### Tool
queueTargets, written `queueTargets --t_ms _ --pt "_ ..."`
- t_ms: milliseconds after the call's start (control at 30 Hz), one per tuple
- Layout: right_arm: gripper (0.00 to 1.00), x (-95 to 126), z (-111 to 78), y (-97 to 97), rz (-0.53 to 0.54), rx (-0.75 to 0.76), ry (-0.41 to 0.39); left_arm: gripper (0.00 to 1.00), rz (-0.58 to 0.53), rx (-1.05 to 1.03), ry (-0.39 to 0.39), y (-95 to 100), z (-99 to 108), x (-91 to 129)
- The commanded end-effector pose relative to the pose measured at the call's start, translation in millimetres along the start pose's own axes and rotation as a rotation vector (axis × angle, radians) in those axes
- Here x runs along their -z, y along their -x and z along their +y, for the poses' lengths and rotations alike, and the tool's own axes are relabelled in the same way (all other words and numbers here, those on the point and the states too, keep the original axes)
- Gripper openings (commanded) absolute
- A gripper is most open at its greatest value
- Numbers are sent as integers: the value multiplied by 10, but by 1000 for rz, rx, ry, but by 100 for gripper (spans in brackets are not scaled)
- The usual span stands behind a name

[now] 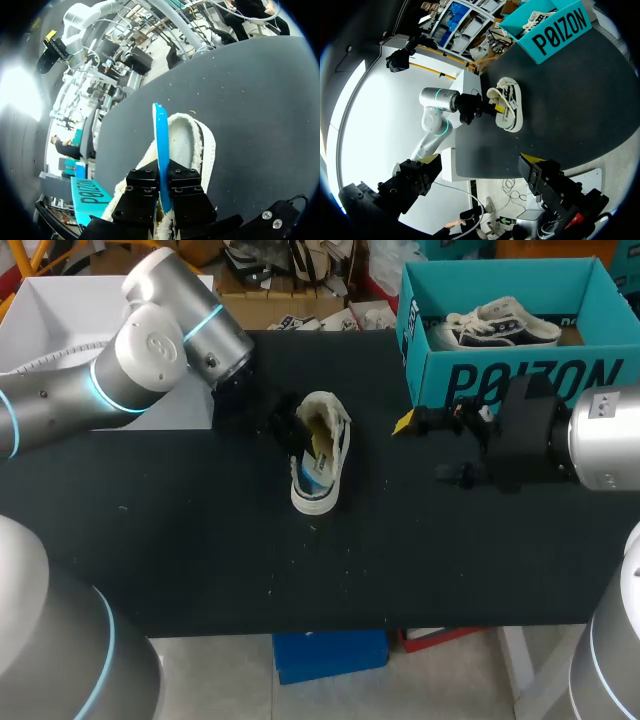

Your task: Take the shoe out of the shoebox, open the shoe tongue, remove and reinsert the insole, then place the shoe into the shoebox

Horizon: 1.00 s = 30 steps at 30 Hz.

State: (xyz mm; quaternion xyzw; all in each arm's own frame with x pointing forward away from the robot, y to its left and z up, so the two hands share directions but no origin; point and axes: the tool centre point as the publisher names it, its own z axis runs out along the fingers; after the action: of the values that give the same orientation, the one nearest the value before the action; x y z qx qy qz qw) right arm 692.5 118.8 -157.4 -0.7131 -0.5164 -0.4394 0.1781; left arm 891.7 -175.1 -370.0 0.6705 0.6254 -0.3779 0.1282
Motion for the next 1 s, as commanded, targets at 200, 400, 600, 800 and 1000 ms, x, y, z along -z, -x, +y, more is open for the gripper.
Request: queueTargets --t_ms 200,400,600,800,1000 --pt "100 3 -8 -3 -2 0 1 100 -8 -23 -17 47 -284 130" --pt "100 3 -8 -3 -2 0 1 97 -25 -34 -54 17 -546 164" --pt "100 3 -8 -3 -2 0 1 87 -15 -32 -76 -34 -650 99" --pt "100 3 -8 -3 -2 0 1 47 -7 -23 -80 -62 -657 49" --pt "100 3 -8 -3 -2 0 1 37 15 -32 -67 -54 -614 24"
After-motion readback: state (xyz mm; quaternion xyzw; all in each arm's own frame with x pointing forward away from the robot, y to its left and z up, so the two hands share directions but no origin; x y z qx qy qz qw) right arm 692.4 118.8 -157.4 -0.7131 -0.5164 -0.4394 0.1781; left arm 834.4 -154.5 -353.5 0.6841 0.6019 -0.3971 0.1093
